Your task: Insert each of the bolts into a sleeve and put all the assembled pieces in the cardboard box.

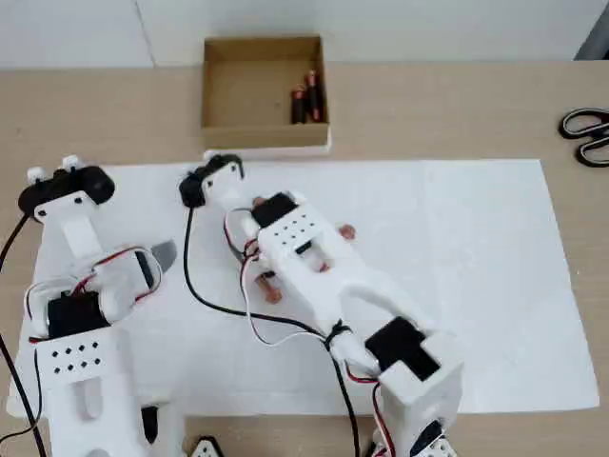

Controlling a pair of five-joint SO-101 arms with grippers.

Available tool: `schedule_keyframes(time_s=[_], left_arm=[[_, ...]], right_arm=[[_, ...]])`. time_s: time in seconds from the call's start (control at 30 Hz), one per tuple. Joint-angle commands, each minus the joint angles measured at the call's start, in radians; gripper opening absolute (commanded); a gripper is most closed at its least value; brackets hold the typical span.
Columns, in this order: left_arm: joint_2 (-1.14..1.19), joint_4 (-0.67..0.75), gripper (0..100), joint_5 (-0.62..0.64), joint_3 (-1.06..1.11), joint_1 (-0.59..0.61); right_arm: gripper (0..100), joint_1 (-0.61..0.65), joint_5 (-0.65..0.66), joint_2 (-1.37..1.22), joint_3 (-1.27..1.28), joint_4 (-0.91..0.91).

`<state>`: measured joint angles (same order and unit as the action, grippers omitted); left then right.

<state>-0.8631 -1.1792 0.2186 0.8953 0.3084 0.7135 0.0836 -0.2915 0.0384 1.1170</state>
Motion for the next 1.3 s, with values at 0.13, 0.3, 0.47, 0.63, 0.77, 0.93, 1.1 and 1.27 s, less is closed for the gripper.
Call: schedule_keyframes(time_s=[0.13, 0.3, 0.47, 0.63, 0.77, 0.93, 1.1, 1.27], left_arm=[[-0.020, 0.015, 28, -0.002, -0.004, 0.003], [-0.020, 0.015, 28, -0.002, -0.004, 0.003], [-0.020, 0.015, 28, -0.002, -0.004, 0.003], [-0.020, 0.015, 28, -0.002, -0.004, 0.003], [-0.020, 0.015, 28, -0.002, -0.004, 0.003], [-0.020, 0.015, 28, -0.002, -0.004, 0.003], [-0.020, 0.015, 28, -0.002, -0.008, 0.003], [-0.017, 0.015, 28, -0.020, -0.013, -0.003]], right_arm=[[19.4, 0.007, -0.014, -0.051, -0.020, -0.013], [19.3, 0.004, -0.014, -0.056, -0.021, -0.015], [17.7, 0.002, -0.014, -0.058, -0.021, -0.015], [8.1, 0.001, -0.009, -0.058, -0.021, -0.016], [5.4, 0.001, -0.006, -0.054, -0.021, -0.015], [0.5, -0.013, -0.005, -0.051, -0.061, 0.013], [0.4, -0.059, -0.003, -0.050, -0.253, 0.168], [0.4, -0.093, -0.003, -0.028, -0.480, 0.346]])
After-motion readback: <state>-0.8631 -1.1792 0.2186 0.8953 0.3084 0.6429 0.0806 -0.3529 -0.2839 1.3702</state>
